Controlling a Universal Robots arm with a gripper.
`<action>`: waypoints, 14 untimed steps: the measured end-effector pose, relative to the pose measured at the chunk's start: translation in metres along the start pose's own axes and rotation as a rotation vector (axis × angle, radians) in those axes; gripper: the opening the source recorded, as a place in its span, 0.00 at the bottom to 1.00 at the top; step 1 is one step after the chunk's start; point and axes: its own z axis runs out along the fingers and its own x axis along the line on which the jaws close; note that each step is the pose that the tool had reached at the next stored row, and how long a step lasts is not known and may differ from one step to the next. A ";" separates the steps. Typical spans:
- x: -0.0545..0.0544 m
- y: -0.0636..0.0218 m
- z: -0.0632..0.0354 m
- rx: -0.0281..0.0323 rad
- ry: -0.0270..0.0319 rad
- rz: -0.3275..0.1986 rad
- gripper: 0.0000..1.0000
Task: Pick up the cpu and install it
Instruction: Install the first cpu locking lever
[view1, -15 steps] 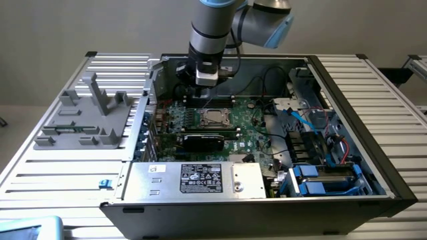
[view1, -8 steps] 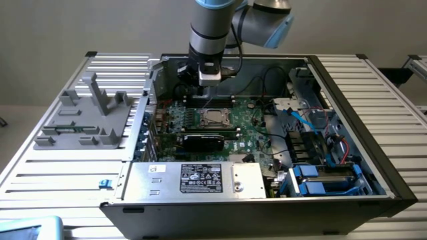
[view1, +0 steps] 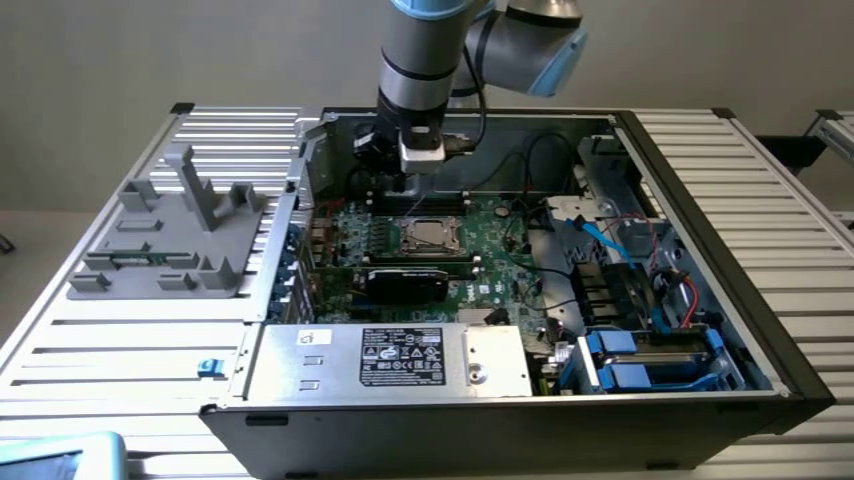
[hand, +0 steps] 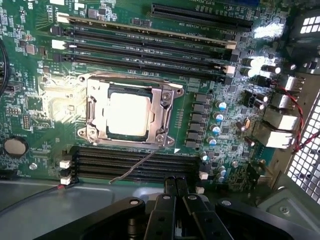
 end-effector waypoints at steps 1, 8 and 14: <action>0.000 0.0001 0.0003 0.0004 0.0042 0.009 0.12; 0.000 0.0010 0.0033 0.0080 0.0330 0.085 0.12; 0.001 0.0025 0.0083 0.0133 0.0570 0.156 0.12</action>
